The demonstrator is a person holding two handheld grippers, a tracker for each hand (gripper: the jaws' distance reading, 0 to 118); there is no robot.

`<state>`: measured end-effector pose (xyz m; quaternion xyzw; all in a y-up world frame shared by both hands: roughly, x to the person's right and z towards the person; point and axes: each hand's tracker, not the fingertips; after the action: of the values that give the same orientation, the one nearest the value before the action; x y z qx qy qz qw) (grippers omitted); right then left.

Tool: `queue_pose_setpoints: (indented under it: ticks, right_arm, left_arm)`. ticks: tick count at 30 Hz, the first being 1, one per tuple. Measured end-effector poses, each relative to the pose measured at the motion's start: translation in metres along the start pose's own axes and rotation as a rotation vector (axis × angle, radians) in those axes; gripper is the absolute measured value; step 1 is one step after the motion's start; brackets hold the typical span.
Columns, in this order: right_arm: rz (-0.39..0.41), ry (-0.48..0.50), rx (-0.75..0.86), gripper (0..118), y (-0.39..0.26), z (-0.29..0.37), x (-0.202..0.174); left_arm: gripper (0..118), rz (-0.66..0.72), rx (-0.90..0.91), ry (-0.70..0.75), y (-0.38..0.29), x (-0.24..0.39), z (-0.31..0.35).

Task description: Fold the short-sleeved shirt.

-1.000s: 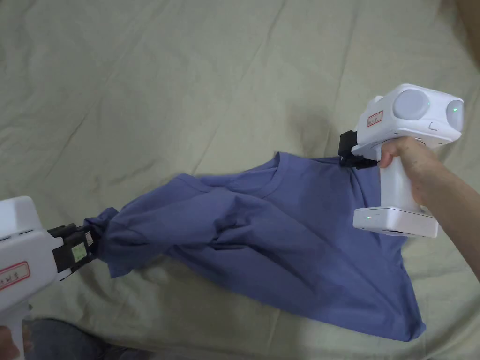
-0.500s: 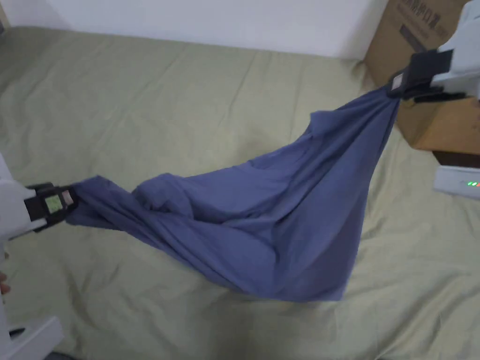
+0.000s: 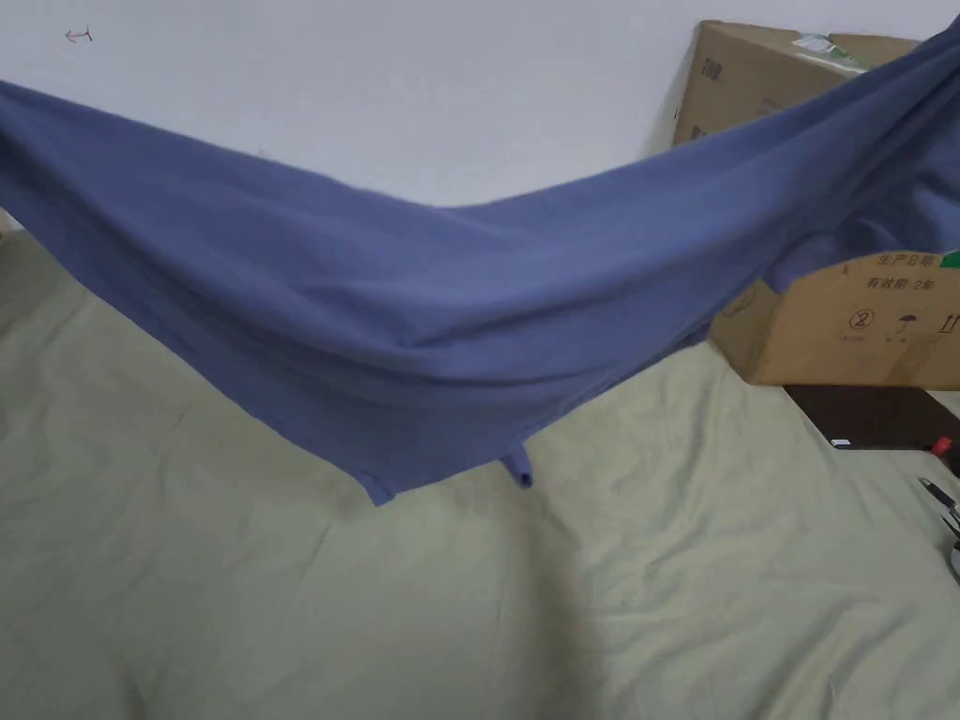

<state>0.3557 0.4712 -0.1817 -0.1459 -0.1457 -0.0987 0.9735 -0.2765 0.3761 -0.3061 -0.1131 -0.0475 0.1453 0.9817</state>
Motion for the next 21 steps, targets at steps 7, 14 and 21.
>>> queue_pose_setpoints:
  ticks: [7,14,21]
  right_arm:
    - [-0.036,-0.095,0.055,4,0.026,0.002,0.010]
    - [-0.071,-0.137,0.082,4,0.056,-0.045,0.009]
    - [-0.011,-0.224,0.091,4,0.084,-0.115,-0.021]
  left_arm:
    - [0,-0.007,0.048,0.126,0.054,0.004,-0.009]
    - [0,-0.132,-0.003,0.254,0.081,0.036,-0.055]
    - [0,-0.250,0.022,0.376,0.112,0.069,-0.133]
